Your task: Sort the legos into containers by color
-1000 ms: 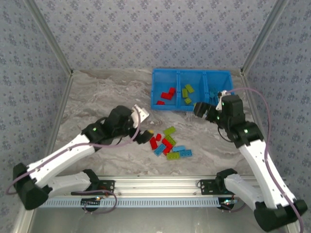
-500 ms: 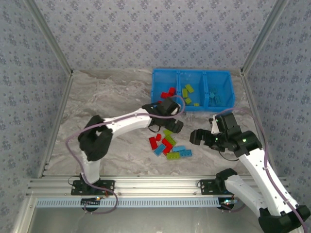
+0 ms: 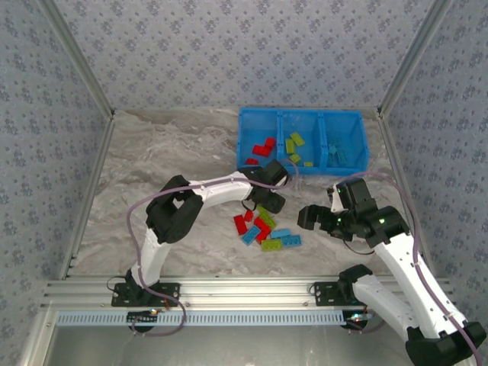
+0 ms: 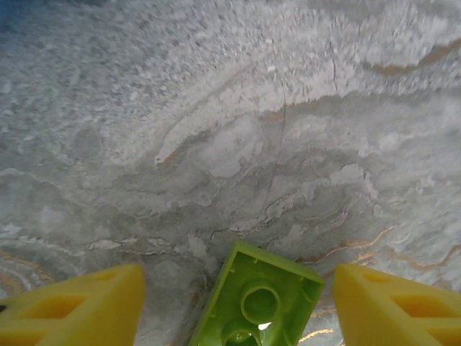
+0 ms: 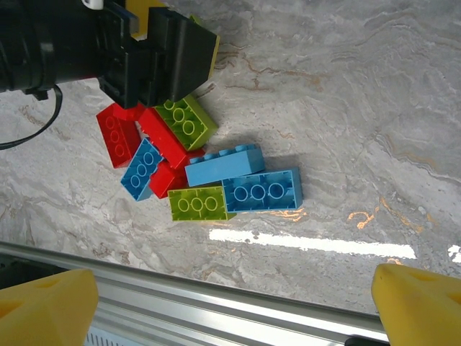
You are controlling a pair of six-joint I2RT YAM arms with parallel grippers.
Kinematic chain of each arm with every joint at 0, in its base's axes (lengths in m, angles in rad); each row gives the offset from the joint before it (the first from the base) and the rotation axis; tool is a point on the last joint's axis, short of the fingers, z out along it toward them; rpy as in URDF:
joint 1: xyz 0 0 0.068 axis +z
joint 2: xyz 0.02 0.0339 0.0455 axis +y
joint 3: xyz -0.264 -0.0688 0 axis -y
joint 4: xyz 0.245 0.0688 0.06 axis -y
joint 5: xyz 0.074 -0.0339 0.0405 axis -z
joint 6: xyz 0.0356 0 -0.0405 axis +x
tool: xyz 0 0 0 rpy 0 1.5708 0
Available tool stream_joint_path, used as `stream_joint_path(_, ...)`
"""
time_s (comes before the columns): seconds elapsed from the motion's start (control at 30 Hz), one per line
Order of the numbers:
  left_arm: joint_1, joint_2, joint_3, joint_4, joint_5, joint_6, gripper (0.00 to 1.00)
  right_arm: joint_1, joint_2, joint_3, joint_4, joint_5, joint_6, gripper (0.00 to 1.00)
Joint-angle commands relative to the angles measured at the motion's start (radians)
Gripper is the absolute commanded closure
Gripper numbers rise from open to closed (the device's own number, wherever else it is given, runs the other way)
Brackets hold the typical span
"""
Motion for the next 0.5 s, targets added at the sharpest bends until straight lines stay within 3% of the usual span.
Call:
stream_joint_path(0.0,-0.003,0.017,0.015,-0.013,0.036,0.011,0.36,0.008,-0.001,-0.007,-0.014,-0.011,0.018,0.0)
stream_joint_path(0.13,-0.004,0.025,-0.008,-0.011,0.034,0.016,0.46,0.008,-0.002,-0.005,-0.008,-0.012,0.024,0.0)
stream_joint_path(0.27,-0.003,0.025,-0.021,-0.013,0.025,0.024,0.64,0.007,0.004,0.005,0.0,-0.018,0.026,0.0)
stream_joint_path(0.47,-0.007,-0.074,-0.017,0.012,0.045,0.023,0.65,0.007,-0.001,0.034,0.015,0.0,0.047,0.0)
